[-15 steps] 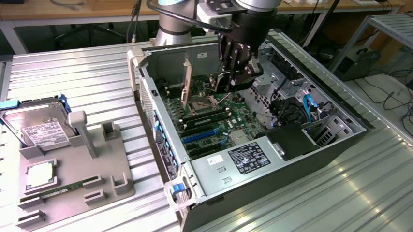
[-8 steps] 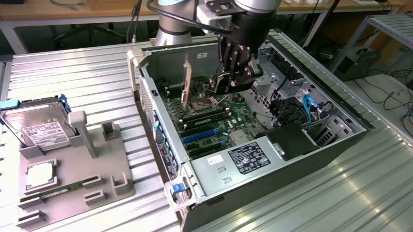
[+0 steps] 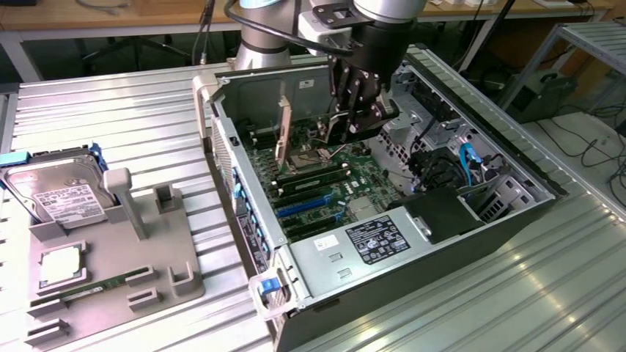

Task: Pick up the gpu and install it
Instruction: 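Insert the gpu into the slot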

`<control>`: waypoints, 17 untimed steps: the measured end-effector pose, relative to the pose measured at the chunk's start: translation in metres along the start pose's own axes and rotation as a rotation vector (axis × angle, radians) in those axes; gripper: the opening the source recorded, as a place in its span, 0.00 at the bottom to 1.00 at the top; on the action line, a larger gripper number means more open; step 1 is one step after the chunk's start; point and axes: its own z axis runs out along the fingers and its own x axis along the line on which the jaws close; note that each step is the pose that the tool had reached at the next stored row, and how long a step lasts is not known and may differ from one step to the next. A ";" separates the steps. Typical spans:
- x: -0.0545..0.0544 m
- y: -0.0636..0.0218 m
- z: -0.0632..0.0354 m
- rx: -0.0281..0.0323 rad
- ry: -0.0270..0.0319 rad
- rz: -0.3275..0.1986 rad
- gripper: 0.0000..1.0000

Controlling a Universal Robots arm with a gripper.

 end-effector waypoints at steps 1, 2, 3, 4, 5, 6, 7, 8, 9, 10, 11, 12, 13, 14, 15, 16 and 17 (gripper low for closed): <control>0.000 0.0000 0.0002 -0.0001 -0.0001 -0.004 0.27; 0.000 0.0000 0.0004 -0.0002 -0.0003 -0.007 0.27; 0.000 0.0000 0.0006 -0.0003 -0.0004 -0.011 0.27; 0.000 0.0000 0.0008 -0.0004 -0.0004 -0.015 0.27; 0.000 0.0000 0.0010 -0.0006 -0.0006 -0.021 0.27; 0.000 0.0000 0.0013 -0.0008 -0.0008 -0.027 0.27; 0.000 0.0000 0.0015 -0.0009 -0.0009 -0.032 0.27; 0.000 0.0000 0.0017 -0.0011 -0.0011 -0.038 0.27; 0.000 0.0000 0.0020 -0.0013 -0.0012 -0.046 0.27; 0.000 0.0000 0.0022 -0.0016 -0.0013 -0.055 0.27; 0.000 0.0001 0.0025 -0.0018 -0.0014 -0.063 0.27; 0.000 0.0000 0.0028 -0.0021 -0.0015 -0.071 0.27; 0.000 0.0001 0.0030 -0.0023 -0.0016 -0.079 0.27; 0.000 0.0001 0.0031 -0.0025 -0.0014 -0.084 0.27; 0.000 0.0001 0.0034 -0.0026 -0.0014 -0.088 0.27; 0.000 0.0001 0.0038 -0.0027 -0.0013 -0.090 0.27; 0.000 0.0000 0.0040 -0.0028 -0.0008 -0.092 0.27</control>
